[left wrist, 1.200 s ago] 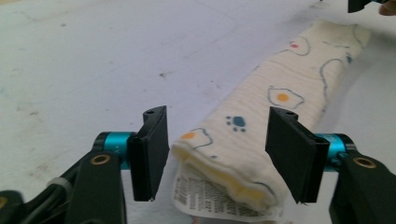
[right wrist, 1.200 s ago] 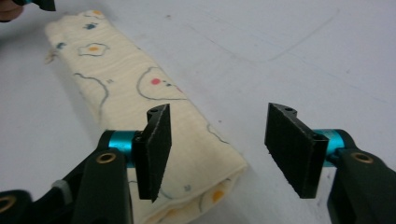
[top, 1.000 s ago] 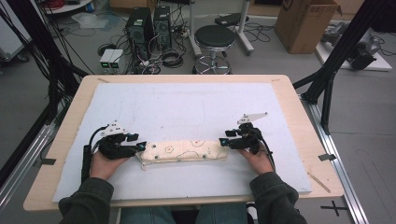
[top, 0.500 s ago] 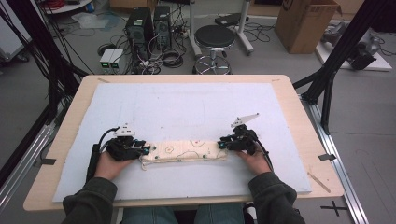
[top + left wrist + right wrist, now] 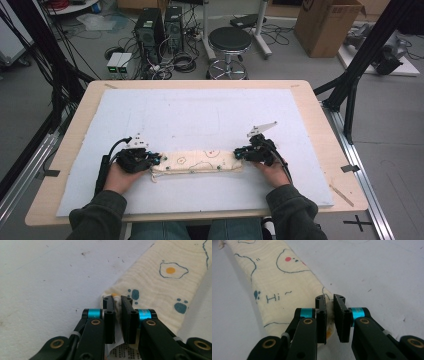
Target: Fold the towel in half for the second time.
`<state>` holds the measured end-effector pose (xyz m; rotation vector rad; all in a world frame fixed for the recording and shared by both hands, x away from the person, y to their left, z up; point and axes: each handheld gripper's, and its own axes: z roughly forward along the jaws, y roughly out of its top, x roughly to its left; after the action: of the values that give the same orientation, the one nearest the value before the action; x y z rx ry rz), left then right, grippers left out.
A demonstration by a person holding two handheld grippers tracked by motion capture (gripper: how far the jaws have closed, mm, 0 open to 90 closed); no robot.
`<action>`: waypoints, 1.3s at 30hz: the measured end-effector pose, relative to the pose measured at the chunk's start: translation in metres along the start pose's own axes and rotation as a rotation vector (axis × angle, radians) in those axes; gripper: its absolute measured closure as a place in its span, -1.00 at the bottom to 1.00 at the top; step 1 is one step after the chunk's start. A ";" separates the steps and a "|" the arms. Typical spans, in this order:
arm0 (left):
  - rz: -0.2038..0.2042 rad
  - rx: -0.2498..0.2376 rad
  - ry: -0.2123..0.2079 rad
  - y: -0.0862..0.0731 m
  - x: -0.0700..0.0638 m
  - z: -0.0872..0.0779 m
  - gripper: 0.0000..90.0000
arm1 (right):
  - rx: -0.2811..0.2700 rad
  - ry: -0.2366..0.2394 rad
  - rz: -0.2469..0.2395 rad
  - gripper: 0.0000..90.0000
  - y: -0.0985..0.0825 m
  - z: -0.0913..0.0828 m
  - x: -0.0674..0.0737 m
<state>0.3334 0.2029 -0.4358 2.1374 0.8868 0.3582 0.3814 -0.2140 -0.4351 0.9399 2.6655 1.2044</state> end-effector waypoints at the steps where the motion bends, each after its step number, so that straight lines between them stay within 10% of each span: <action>1: -0.003 -0.007 0.001 0.001 0.000 0.000 0.83 | 0.003 0.002 0.003 0.81 0.001 -0.001 0.000; 29: -0.094 -0.050 0.125 0.045 0.046 0.029 0.80 | -0.004 -0.141 0.022 0.80 0.056 0.009 -0.046; 39: -0.117 -0.075 0.111 0.043 0.049 0.030 0.31 | -0.025 -0.110 0.062 0.46 0.053 0.011 -0.050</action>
<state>0.4040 0.2010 -0.4245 2.0032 1.0404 0.4469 0.4520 -0.2083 -0.4144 1.0602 2.5482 1.1589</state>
